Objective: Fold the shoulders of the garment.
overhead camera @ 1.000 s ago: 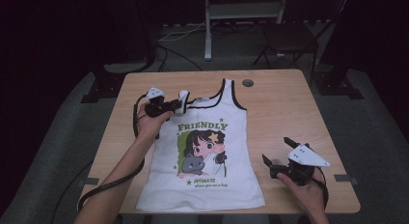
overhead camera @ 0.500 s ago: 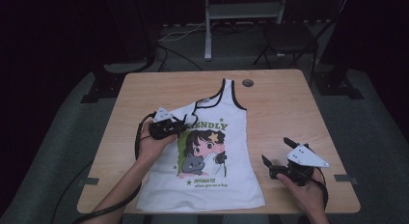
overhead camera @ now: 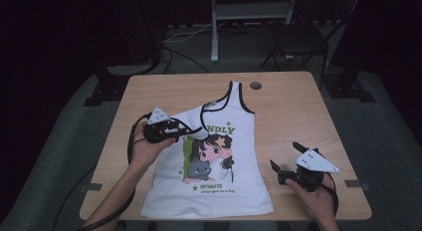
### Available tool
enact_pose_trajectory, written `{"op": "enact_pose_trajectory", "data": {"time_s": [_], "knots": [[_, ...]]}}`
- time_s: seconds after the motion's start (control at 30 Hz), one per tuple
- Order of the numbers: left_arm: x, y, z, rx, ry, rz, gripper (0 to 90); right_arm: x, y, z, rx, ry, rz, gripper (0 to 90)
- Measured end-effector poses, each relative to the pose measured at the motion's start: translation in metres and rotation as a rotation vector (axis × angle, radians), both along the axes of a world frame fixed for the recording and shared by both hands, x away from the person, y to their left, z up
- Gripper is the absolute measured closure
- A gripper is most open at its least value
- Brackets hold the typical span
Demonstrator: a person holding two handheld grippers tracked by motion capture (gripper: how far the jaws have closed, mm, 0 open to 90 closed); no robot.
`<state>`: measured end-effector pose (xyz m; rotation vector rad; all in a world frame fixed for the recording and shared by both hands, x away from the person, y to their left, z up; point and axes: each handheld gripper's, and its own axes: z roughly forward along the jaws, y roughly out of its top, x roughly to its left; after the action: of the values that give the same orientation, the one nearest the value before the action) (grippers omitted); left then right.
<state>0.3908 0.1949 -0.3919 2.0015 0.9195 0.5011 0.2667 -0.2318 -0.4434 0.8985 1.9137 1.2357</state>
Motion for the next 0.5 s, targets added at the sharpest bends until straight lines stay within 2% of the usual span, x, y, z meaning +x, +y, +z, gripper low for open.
{"op": "enact_pose_trajectory", "data": {"time_s": [0.13,0.2,0.3,0.4,0.5], "knots": [[0.025,-0.018,-0.002,0.028,0.025,-0.009,55.9,0.0,-0.001,0.0,0.004,-0.002,0.001,6.7],[0.036,-0.027,-0.005,0.049,0.05,-0.021,55.8,0.0,-0.001,0.0,0.004,-0.001,0.0,6.6],[0.05,-0.037,-0.013,0.103,0.079,-0.032,55.6,0.0,0.0,0.0,0.003,0.0,0.001,6.6],[0.055,-0.04,-0.018,0.104,0.113,-0.036,55.0,0.0,-0.001,0.0,0.006,-0.002,0.001,6.7],[0.051,-0.041,-0.019,0.114,0.116,-0.057,55.0,-0.001,-0.001,0.0,0.01,-0.002,0.001,6.6]]}}
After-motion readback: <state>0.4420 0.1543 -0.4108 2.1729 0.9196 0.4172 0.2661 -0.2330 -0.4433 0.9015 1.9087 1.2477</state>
